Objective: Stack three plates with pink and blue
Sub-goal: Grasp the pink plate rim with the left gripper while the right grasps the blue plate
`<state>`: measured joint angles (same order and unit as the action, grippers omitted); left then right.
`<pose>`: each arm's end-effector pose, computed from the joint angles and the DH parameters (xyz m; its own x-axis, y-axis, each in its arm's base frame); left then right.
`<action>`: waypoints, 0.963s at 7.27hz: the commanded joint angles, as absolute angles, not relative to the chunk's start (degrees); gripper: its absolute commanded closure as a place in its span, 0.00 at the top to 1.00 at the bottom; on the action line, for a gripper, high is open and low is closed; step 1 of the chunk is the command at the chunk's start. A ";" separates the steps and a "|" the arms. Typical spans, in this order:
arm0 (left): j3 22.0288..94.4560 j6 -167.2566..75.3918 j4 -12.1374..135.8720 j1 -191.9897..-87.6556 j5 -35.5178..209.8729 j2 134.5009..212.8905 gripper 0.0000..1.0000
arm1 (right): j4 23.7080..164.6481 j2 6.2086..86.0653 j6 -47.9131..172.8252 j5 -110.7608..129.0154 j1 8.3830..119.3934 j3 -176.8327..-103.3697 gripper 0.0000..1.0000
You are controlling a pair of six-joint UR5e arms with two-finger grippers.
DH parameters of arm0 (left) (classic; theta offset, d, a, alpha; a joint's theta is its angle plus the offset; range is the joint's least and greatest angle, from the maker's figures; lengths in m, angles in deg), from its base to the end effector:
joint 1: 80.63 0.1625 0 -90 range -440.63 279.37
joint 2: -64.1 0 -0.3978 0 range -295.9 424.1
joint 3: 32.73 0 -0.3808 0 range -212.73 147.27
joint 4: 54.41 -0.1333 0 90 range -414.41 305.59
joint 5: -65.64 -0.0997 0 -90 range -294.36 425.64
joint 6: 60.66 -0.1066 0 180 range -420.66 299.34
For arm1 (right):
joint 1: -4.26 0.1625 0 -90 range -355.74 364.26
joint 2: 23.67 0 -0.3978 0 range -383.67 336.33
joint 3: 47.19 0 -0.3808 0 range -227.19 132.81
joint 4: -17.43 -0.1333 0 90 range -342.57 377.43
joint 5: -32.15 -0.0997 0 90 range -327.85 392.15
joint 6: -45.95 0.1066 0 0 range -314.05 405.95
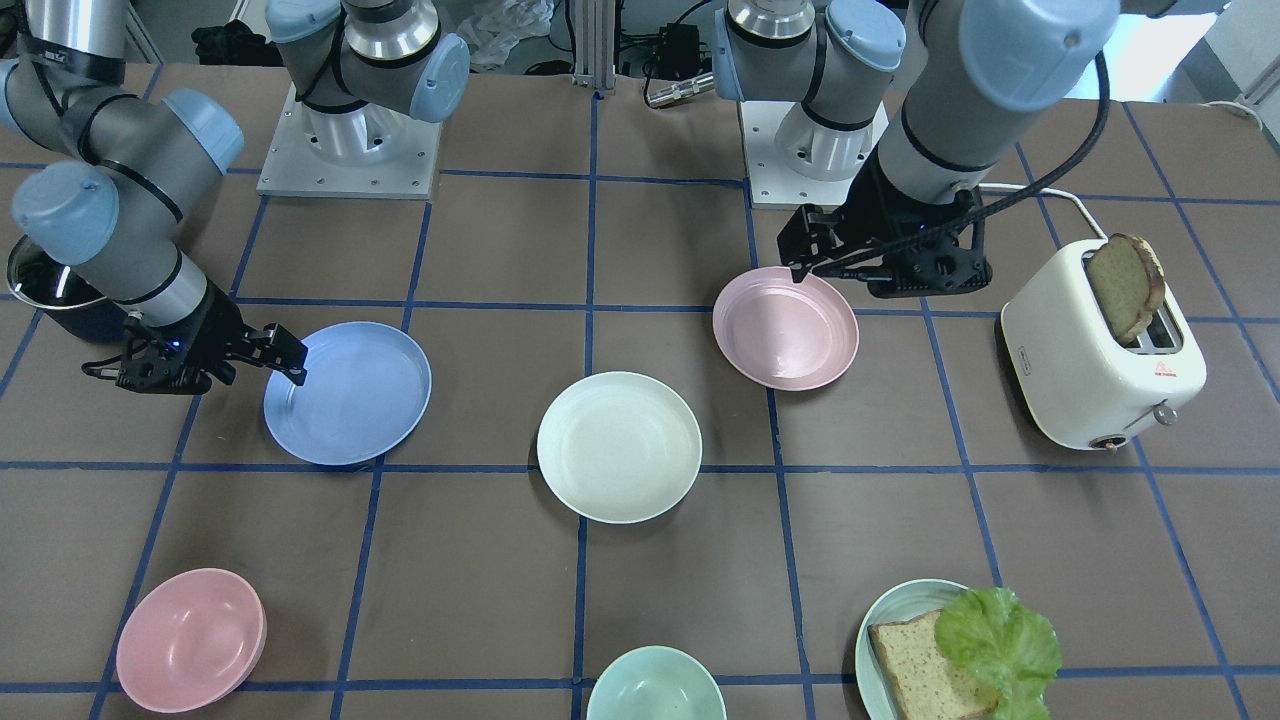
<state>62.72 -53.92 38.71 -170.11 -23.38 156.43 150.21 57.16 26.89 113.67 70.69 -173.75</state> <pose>-0.1308 -0.4724 0.3849 -0.9918 -0.1275 -0.0055 -0.1262 0.9737 0.1898 -0.0327 -0.4476 0.1721 -0.9844 0.0815 -0.1560 0.0824 0.9966 0.0006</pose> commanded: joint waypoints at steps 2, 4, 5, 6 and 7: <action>81.12 -43.29 19.57 -175.35 -24.17 156.56 0.91 | 150.94 55.61 26.36 109.67 70.35 -173.32 0.70; 92.03 -40.29 2.69 -176.77 -24.18 158.84 0.92 | 151.03 55.26 25.57 109.67 70.26 -172.88 0.36; 93.73 -39.92 -0.07 -177.48 -24.09 159.37 0.91 | 150.94 55.17 25.65 109.58 70.26 -172.88 0.34; 93.83 -38.18 -1.31 -178.35 -23.22 160.68 0.91 | 150.94 55.17 25.57 109.58 70.26 -172.62 0.21; 93.92 -37.82 -3.07 -179.41 -23.13 162.09 0.79 | 151.02 55.17 25.65 109.93 70.26 -172.09 0.14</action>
<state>93.33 -38.76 -0.64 -178.22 -23.47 160.51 150.96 55.20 25.62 109.67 70.26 -172.60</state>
